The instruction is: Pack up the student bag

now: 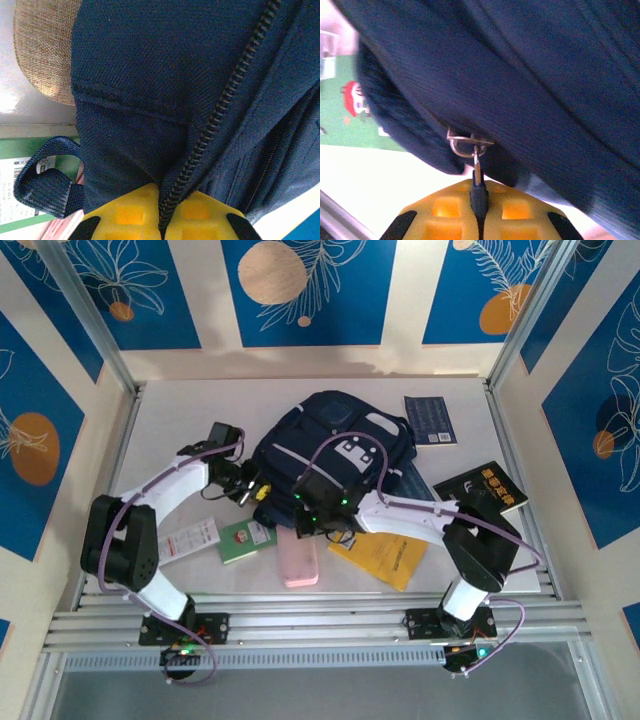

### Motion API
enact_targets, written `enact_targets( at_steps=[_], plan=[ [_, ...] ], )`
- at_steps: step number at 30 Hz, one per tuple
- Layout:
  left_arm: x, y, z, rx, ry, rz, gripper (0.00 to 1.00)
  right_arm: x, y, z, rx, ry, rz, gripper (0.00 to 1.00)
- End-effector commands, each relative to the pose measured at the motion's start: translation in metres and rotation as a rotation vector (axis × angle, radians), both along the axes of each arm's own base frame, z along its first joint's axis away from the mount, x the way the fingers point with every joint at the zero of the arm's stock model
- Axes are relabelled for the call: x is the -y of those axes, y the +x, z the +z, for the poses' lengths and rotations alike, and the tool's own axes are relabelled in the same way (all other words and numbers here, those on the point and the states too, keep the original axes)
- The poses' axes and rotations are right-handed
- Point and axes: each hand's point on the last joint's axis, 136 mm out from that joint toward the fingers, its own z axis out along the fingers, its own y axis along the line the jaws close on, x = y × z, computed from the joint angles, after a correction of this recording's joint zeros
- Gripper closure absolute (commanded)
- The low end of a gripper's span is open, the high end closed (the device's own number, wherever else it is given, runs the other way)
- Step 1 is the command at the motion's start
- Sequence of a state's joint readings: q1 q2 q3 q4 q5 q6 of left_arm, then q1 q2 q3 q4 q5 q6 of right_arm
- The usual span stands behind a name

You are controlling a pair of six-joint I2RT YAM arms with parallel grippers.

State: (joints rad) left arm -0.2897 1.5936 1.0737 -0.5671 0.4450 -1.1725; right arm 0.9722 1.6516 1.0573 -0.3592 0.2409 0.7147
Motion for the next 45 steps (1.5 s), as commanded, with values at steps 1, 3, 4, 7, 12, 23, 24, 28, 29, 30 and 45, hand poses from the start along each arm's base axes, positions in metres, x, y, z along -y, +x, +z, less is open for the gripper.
enact_targets(
  at_steps=[1,3,4,7,12,23,24,28,29,30,45],
  plan=[
    [-0.022,0.014,0.014,0.044,0.016,0.092,1.0,0.045,-0.013,-0.016,-0.045,-0.129,-0.069,1.0],
    [-0.025,0.014,0.016,0.048,0.013,0.099,1.0,0.054,-0.015,-0.016,-0.043,-0.133,-0.084,1.0],
    [-0.025,0.014,0.017,0.049,0.01,0.101,1.0,0.059,-0.015,-0.016,-0.042,-0.136,-0.096,1.0],
    [-0.026,0.015,0.019,0.053,0.005,0.104,1.0,0.075,-0.015,-0.016,-0.036,-0.144,-0.124,1.0],
    [-0.027,0.015,0.02,0.053,0.003,0.108,1.0,0.103,-0.007,-0.015,-0.043,-0.128,-0.191,1.0],
    [-0.028,0.014,0.023,0.059,-0.001,0.106,1.0,0.177,0.019,-0.027,-0.101,-0.139,-0.453,1.0],
    [-0.028,0.015,0.022,0.058,-0.003,0.105,1.0,0.185,0.022,-0.028,-0.107,-0.144,-0.487,1.0],
    [-0.024,0.016,0.023,0.06,-0.021,0.095,1.0,0.201,0.039,-0.023,-0.096,-0.133,-0.576,1.0],
    [-0.023,0.016,0.023,0.063,-0.028,0.093,1.0,0.2,0.046,-0.019,-0.08,-0.123,-0.561,1.0],
    [-0.022,0.016,0.025,0.067,-0.034,0.092,1.0,0.197,0.054,-0.013,-0.057,-0.118,-0.541,1.0],
    [-0.019,0.016,0.09,0.255,-0.107,0.093,1.0,0.136,0.185,0.071,0.151,-0.038,-0.332,1.0]
  ],
)
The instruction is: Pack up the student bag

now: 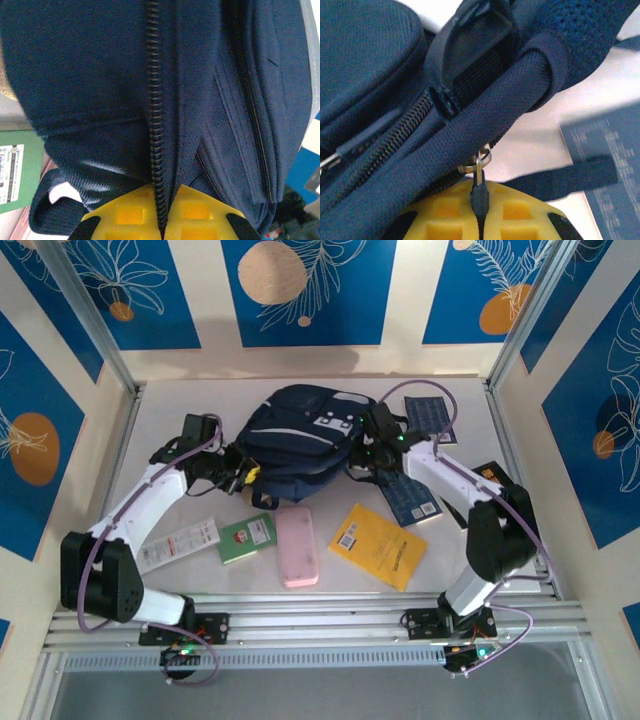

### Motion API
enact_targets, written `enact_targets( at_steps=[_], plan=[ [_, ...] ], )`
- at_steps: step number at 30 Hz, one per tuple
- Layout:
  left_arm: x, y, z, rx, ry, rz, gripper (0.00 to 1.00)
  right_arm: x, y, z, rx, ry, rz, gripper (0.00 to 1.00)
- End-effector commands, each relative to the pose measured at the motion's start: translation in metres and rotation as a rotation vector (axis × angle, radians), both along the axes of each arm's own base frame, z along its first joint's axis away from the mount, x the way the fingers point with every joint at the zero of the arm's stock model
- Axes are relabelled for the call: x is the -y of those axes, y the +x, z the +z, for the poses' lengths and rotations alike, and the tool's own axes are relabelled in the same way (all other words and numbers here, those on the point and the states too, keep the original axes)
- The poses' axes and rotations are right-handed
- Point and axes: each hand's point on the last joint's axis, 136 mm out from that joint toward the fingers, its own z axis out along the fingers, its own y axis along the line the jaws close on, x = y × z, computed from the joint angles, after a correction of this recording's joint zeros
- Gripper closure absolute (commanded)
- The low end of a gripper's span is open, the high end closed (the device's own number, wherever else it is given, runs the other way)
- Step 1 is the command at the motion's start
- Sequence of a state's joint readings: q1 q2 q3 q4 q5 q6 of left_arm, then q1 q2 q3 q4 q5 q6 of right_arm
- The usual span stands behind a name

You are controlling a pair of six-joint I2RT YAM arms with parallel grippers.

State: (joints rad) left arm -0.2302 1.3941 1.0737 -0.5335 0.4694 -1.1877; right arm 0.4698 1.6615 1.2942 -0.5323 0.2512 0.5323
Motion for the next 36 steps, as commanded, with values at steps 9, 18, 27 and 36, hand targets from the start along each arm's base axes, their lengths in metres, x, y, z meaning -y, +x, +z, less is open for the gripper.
enact_targets(
  at_steps=[9,18,27,36],
  plan=[
    [0.041,-0.001,0.001,0.047,-0.064,-0.007,1.0,-0.009,0.078,-0.028,-0.13,0.116,-0.057,0.77],
    [0.091,-0.014,-0.017,0.027,-0.019,-0.128,1.0,-0.015,0.099,-0.036,-0.189,0.15,-0.07,0.49],
    [0.095,-0.011,-0.02,0.089,0.071,-0.219,0.64,0.029,0.074,-0.008,-0.145,-0.088,-0.146,0.32],
    [0.077,-0.007,0.004,0.177,0.175,-0.33,0.49,0.051,0.037,0.018,-0.059,-0.162,-0.137,0.32]
  ],
)
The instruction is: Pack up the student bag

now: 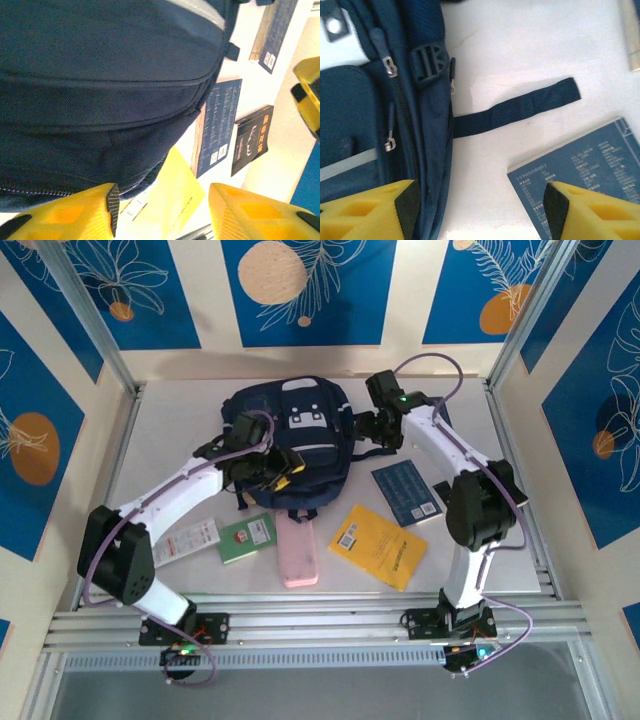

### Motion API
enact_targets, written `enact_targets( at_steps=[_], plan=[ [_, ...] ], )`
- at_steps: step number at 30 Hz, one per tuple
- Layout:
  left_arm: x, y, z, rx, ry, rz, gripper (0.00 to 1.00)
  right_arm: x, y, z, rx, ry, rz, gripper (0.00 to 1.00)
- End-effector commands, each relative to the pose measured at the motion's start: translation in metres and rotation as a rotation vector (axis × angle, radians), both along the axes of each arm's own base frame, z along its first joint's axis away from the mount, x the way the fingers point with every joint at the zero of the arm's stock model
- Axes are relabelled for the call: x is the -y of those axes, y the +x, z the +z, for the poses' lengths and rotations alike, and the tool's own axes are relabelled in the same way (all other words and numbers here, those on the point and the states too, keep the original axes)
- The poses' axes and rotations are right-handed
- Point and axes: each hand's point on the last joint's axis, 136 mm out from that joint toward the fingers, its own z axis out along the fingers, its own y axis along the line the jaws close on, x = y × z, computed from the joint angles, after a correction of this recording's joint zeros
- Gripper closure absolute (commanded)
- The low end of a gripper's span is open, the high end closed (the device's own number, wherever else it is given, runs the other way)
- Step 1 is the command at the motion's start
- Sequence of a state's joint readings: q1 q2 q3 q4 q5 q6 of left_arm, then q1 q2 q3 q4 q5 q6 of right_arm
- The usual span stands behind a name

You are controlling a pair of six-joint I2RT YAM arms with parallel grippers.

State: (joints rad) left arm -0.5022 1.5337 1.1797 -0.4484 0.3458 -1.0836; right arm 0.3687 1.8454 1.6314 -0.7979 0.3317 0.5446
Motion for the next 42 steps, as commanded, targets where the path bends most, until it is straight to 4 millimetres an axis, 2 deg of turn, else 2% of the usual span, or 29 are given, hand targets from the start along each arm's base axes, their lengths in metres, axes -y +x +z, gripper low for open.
enact_targets(
  at_steps=[1,3,7,9,12,15,18,21,24,26,28,30,32,34,38,42],
  plan=[
    [-0.019,-0.007,0.01,0.049,0.081,-0.066,0.49,0.006,-0.015,0.003,0.023,-0.065,0.035,0.32],
    [-0.029,-0.007,0.017,0.096,0.116,-0.104,0.49,-0.003,-0.025,0.004,0.037,-0.051,0.077,0.33],
    [-0.045,-0.01,0.038,0.244,0.25,-0.272,0.49,-0.04,-0.054,0.007,0.028,0.091,0.209,0.33],
    [-0.057,-0.015,0.039,0.279,0.321,-0.303,0.48,-0.051,-0.069,0.004,-0.006,0.159,0.236,0.34],
    [-0.077,-0.024,0.027,0.232,0.369,-0.285,0.48,-0.072,-0.097,0.001,-0.049,0.237,0.308,0.34],
    [-0.105,-0.037,0.004,0.141,0.399,-0.23,0.45,-0.093,-0.126,-0.005,-0.087,0.246,0.381,0.34],
    [-0.143,-0.052,-0.023,0.025,0.424,-0.104,0.41,-0.107,-0.151,-0.011,-0.103,0.206,0.435,0.33],
    [-0.181,-0.067,-0.038,-0.051,0.445,0.053,0.33,-0.129,-0.175,-0.013,-0.118,0.238,0.513,0.32],
    [-0.222,-0.083,-0.044,-0.098,0.492,0.213,0.3,-0.169,-0.196,-0.009,-0.155,0.322,0.631,0.32],
    [-0.248,-0.095,-0.046,-0.135,0.527,0.329,0.28,-0.202,-0.206,-0.002,-0.175,0.398,0.724,0.32],
    [-0.269,-0.107,-0.048,-0.175,0.562,0.439,0.2,-0.231,-0.209,0.0,-0.182,0.437,0.794,0.32],
    [-0.291,-0.117,-0.049,-0.192,0.608,0.541,0.19,-0.262,-0.208,0.002,-0.217,0.494,0.852,0.32],
    [-0.319,-0.128,-0.051,-0.204,0.695,0.658,0.19,-0.292,-0.201,-0.004,-0.24,0.522,0.877,0.32],
    [-0.337,-0.136,-0.055,-0.213,0.737,0.751,0.2,-0.32,-0.191,-0.005,-0.241,0.534,0.9,0.32],
    [-0.348,-0.149,-0.076,-0.268,0.681,0.881,0.2,-0.363,-0.171,-0.033,-0.289,0.502,0.895,0.32],
    [-0.348,-0.152,-0.102,-0.334,0.591,0.956,0.21,-0.386,-0.157,-0.059,-0.327,0.514,0.865,0.32]
  ],
)
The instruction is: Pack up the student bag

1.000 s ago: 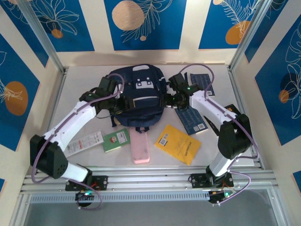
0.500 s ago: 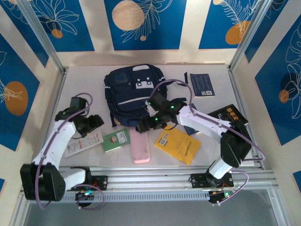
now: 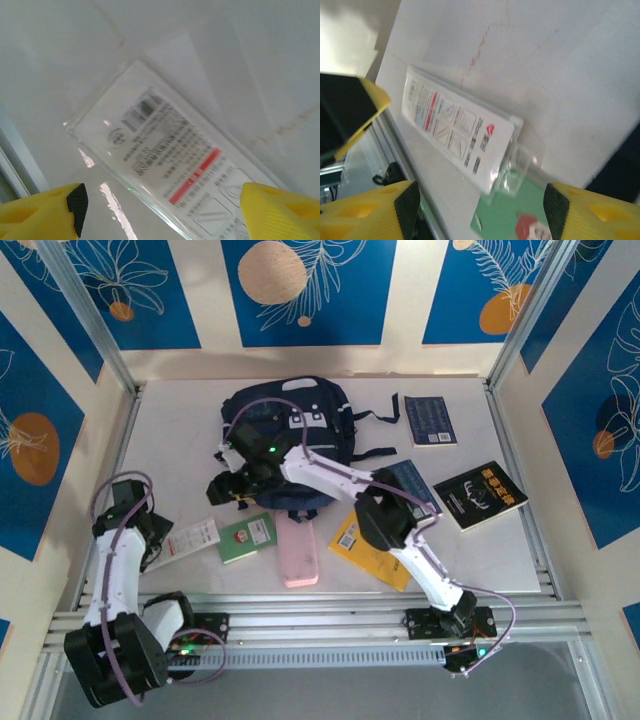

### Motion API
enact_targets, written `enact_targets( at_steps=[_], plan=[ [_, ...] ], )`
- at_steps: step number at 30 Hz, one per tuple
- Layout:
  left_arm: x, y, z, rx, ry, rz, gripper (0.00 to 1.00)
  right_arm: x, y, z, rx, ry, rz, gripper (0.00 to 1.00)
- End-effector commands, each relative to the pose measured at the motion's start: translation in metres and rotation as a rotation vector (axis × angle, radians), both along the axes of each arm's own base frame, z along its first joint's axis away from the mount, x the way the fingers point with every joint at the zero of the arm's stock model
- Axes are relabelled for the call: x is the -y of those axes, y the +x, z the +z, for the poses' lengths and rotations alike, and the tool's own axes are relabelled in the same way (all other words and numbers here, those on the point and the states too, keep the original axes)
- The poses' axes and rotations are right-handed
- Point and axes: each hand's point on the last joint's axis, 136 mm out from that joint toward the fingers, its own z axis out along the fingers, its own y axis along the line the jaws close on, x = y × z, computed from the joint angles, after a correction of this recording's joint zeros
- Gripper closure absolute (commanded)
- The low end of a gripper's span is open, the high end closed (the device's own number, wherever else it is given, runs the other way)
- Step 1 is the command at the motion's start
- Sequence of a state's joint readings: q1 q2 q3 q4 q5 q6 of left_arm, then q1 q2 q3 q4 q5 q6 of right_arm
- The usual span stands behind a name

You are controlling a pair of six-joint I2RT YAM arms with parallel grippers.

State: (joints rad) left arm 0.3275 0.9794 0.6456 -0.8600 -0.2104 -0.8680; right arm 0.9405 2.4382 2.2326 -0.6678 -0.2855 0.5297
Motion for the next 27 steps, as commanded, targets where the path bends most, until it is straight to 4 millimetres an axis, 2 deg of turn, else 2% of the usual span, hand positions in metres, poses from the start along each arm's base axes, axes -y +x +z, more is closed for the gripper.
enact_targets(
  at_steps=[1,6,11,16,19,21,23,27],
  plan=[
    [-0.002,0.003,-0.017,0.03,-0.054,0.105,0.21,-0.004,-0.008,-0.021,-0.118,-0.042,0.006,0.32],
    [0.004,0.008,-0.035,0.032,-0.131,0.127,0.22,-0.015,-0.008,-0.048,-0.184,-0.051,0.013,0.32],
    [0.012,0.011,-0.047,0.04,-0.185,0.12,0.24,-0.026,-0.026,-0.063,-0.24,-0.041,0.052,0.33],
    [0.021,0.009,-0.063,0.015,-0.237,0.112,0.25,-0.032,-0.047,-0.068,-0.32,-0.036,0.091,0.37],
    [0.025,0.009,-0.072,0.012,-0.261,0.108,0.27,-0.039,-0.057,-0.064,-0.363,0.007,0.124,0.41],
    [0.028,0.009,-0.076,0.014,-0.278,0.105,0.29,-0.044,-0.06,-0.062,-0.399,0.029,0.122,0.47],
    [0.032,0.011,-0.078,0.02,-0.299,0.094,0.32,-0.048,-0.057,-0.058,-0.422,0.051,0.112,0.58],
    [0.04,0.016,-0.074,0.046,-0.342,0.075,0.33,-0.053,-0.055,-0.041,-0.417,0.085,0.109,0.78]
  ],
)
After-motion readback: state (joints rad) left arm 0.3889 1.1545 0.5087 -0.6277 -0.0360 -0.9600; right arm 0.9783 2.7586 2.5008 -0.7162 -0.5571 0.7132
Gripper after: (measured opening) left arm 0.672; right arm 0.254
